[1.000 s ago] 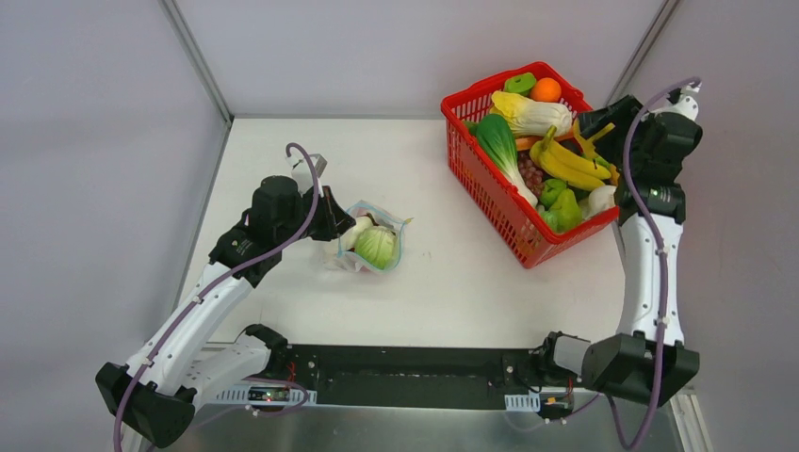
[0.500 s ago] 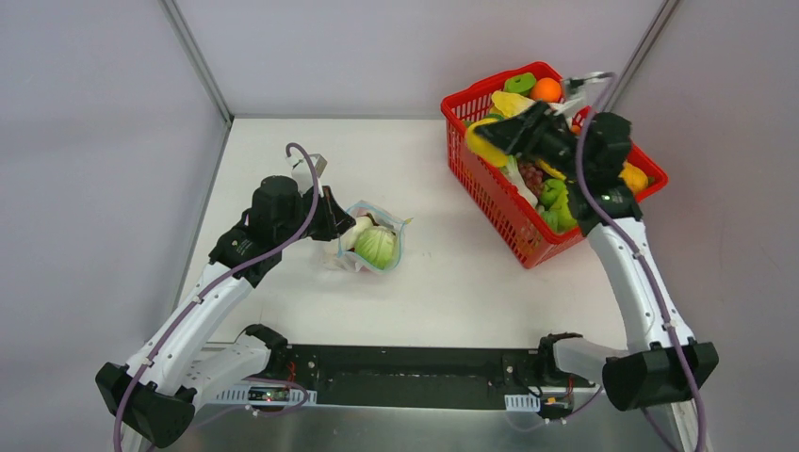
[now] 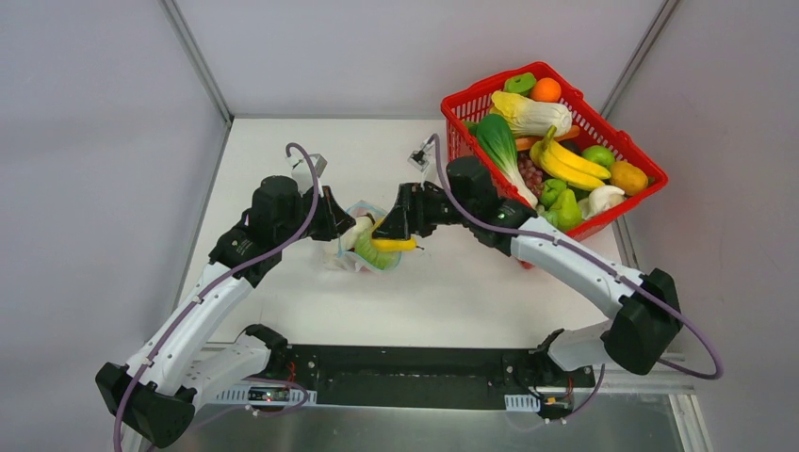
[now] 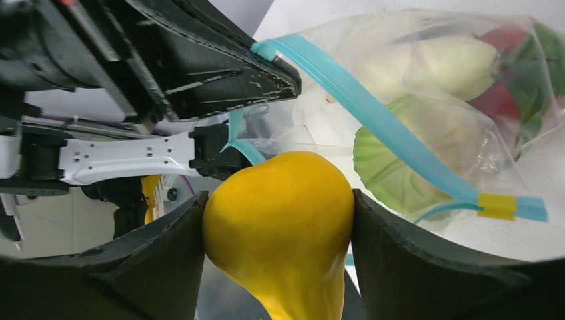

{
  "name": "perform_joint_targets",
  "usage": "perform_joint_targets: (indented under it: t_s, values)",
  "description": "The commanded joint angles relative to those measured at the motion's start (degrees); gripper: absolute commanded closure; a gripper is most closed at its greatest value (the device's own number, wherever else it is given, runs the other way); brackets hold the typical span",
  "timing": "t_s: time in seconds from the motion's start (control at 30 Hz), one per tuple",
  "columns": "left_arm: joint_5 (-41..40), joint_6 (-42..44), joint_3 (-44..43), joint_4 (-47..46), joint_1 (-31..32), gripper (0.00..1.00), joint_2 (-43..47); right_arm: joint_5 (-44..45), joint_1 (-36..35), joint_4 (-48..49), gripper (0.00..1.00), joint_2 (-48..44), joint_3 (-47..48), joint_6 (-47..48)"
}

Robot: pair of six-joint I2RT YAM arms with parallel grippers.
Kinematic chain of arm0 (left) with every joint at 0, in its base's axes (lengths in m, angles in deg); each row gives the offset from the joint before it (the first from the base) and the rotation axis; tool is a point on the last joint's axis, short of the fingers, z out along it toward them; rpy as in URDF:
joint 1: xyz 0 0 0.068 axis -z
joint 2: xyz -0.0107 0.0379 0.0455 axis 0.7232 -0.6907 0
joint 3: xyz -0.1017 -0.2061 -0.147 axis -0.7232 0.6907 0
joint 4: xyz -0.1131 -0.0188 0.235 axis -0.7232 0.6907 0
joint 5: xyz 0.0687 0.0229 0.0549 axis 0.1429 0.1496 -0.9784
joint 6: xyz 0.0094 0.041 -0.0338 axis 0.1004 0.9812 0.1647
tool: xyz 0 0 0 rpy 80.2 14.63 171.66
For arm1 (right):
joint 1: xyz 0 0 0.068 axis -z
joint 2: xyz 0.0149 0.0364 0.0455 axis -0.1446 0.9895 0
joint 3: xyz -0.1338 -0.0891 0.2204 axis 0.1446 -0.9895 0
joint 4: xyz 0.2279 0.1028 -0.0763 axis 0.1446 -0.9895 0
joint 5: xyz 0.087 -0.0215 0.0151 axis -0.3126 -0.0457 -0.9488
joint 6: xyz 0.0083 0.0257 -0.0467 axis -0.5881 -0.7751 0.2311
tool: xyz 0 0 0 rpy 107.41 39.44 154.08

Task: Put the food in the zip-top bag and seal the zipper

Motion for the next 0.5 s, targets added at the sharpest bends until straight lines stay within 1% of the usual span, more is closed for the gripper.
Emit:
perform_joint_targets:
  t_s: [0.0, 0.1, 0.2, 0.33, 0.47]
  values:
    - [0.8, -0.8, -1.5, -1.6, -0.1, 1.00, 0.4, 4.6, -3.0, 1.9, 0.47, 3.0, 1.5, 2.9]
    - [0.8, -0.9, -1.5, -1.6, -0.1, 1.00, 0.6, 9.5, -4.2, 2.7, 0.47, 5.3, 1.6, 2.7]
    - [1.2, -0.9, -1.4, -1.6, -0.1, 1.00, 0.8, 12.4, -4.5, 5.4, 0.47, 7.0, 1.4, 2.0]
    - [1.9, -1.2, -1.4, -2.0, -0.1, 1.00, 0.5, 14.6, -5.7, 9.9, 0.47, 8.8, 1.4, 1.9]
    - [2.1, -1.6, -1.5, -2.6, -0.1, 1.00, 0.3, 14.3, -6.8, 11.7, 0.45, 11.7, 2.6, 4.1]
